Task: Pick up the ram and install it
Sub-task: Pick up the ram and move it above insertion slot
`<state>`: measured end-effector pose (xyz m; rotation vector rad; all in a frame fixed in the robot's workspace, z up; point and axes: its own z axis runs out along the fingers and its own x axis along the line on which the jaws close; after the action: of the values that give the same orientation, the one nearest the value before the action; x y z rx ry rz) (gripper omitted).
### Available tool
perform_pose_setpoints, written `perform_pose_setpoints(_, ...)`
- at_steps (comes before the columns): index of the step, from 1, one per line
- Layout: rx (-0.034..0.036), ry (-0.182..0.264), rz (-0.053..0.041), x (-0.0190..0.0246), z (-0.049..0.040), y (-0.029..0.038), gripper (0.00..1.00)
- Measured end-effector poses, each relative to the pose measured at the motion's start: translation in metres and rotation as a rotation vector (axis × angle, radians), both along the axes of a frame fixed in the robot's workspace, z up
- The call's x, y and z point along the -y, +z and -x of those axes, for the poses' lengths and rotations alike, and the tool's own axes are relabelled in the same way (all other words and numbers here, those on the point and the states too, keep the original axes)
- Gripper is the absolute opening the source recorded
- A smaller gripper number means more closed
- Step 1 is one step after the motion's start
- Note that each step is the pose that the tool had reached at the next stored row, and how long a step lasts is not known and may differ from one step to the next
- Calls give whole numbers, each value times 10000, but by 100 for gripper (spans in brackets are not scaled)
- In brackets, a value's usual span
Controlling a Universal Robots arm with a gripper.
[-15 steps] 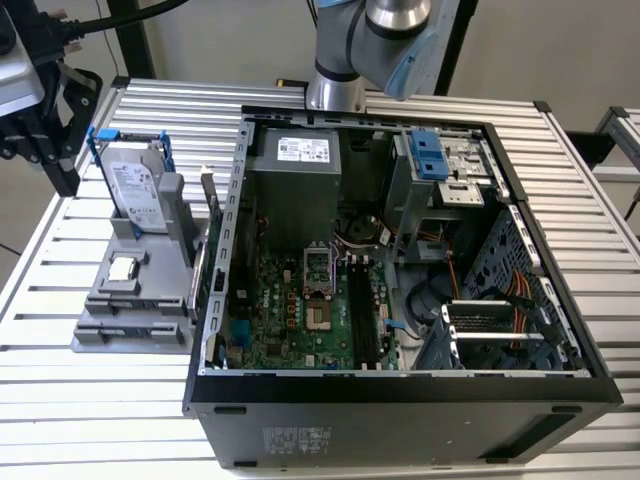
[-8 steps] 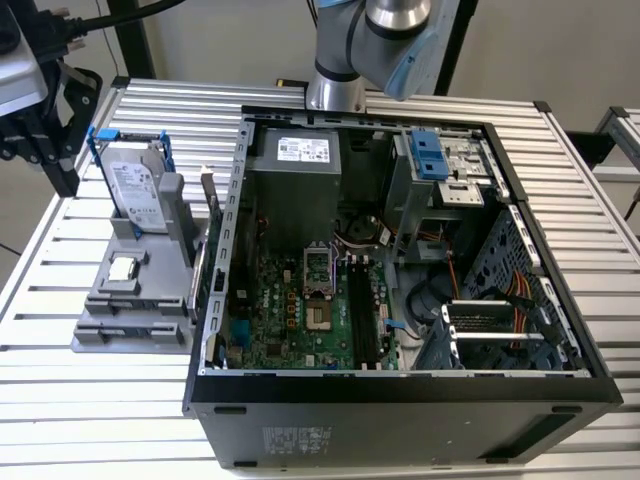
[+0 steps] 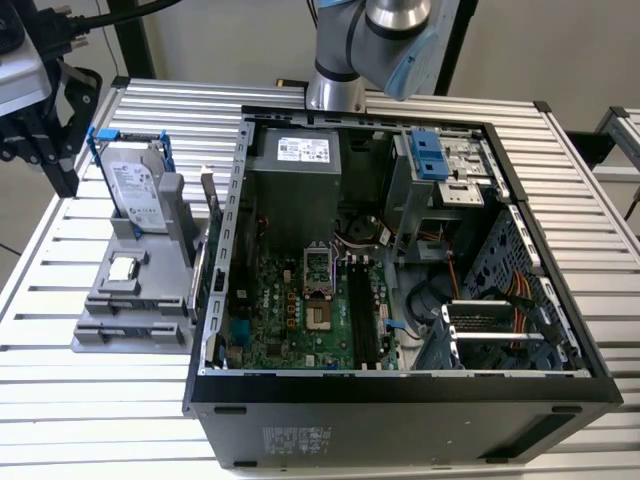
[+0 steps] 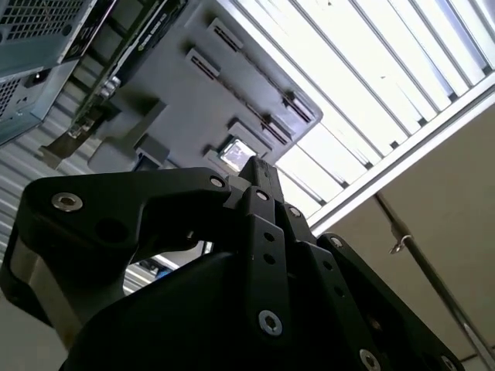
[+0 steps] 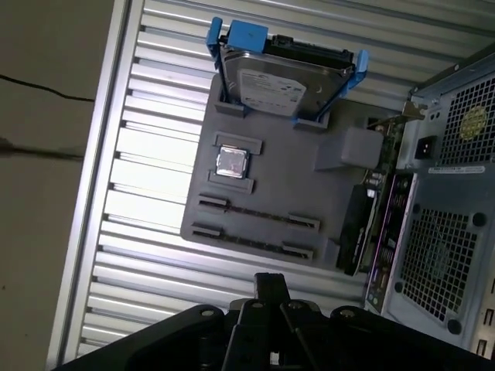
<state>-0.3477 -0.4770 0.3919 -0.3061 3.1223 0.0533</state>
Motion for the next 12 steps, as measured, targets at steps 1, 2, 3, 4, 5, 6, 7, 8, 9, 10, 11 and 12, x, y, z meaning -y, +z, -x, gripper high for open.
perform_pose_setpoints(1, 0, 54, 3, 0, 0, 0, 0)
perform_pose_setpoints(2, 1, 108, 5, 0, 0, 0, 0)
perform_pose_setpoints(3, 0, 161, 8, 0, 0, 0, 0)
perform_pose_setpoints(4, 0, 213, 10, 0, 0, 0, 0)
perform_pose_setpoints(5, 1, 265, 12, 0, 0, 0, 0)
perform_pose_setpoints(6, 0, 321, 14, 0, 0, 0, 0)
perform_pose_setpoints(7, 0, 376, 16, 0, 0, 0, 0)
perform_pose_setpoints(8, 0, 424, 20, -1, 0, 0, 0)
perform_pose_setpoints(9, 1, 475, 25, -1, 0, -1, 0)
perform_pose_setpoints(10, 0, 525, 29, -1, 0, 0, 0)
perform_pose_setpoints(11, 0, 576, 31, 0, 0, 0, 0)
perform_pose_setpoints(12, 0, 627, 32, 0, 0, 0, 0)
